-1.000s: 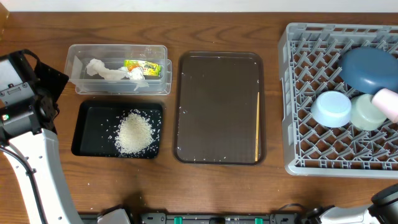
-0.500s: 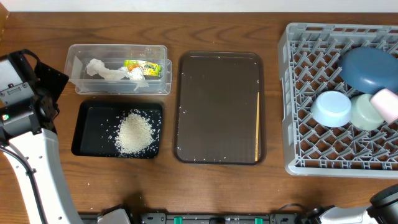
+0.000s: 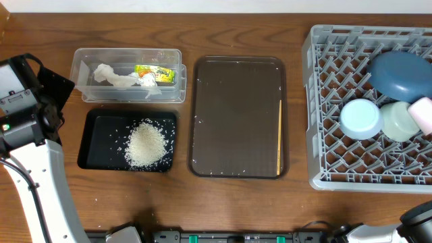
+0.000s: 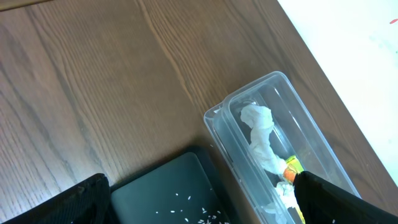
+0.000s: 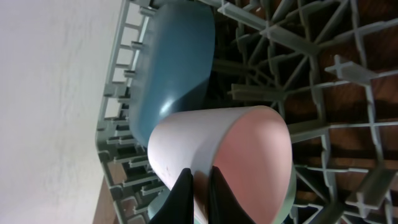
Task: Sort waste into correct bins and load items into the dishwasher rack
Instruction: 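Lower the pink cup upside down into the rack's right side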
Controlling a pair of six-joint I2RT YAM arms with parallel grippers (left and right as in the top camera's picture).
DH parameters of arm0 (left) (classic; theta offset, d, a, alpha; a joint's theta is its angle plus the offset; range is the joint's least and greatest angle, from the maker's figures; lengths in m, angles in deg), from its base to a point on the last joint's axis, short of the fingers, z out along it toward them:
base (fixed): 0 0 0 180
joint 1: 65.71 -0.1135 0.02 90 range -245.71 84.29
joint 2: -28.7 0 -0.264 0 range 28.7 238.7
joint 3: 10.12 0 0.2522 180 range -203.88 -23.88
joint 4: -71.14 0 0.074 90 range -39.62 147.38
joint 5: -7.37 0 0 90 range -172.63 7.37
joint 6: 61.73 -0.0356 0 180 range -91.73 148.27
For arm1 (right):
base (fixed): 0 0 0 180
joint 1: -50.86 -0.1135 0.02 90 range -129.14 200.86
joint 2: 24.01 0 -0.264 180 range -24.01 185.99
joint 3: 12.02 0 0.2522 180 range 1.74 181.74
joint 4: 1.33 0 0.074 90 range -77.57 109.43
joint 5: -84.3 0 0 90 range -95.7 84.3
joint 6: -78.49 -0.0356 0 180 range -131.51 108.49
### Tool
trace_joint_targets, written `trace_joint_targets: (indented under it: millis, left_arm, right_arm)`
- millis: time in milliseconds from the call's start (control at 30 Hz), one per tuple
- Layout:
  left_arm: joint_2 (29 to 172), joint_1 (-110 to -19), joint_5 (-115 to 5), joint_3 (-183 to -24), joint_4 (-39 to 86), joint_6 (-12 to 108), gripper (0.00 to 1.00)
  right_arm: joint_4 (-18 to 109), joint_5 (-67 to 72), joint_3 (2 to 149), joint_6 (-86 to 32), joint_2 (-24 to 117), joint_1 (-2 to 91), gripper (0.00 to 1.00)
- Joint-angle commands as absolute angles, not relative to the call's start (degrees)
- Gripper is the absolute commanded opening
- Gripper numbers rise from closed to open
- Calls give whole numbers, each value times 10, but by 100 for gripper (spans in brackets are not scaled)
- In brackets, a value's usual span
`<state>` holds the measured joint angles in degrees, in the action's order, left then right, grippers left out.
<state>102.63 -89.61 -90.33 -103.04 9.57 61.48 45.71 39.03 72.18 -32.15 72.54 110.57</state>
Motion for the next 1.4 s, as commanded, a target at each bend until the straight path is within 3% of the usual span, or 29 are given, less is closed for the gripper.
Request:
trace_joint_targets:
  millis: [0,533,767,1367]
  left_arm:
    - [1028,-899,-908,-1036,94,618,96]
    - [1028,-898,-908,-1036,94,618,96]
    - [1028,-898,-908,-1036,94,618,96]
    - [1028,-899,-908,-1036,94,618,96]
  right_arm:
    - [462,282,710,-311,741,1112,4]
    - [456,321,710,-343,741,1115,2]
    - [505,260,710,-342,741,1131,1]
    - [510,260,711,-336,737,1162,2]
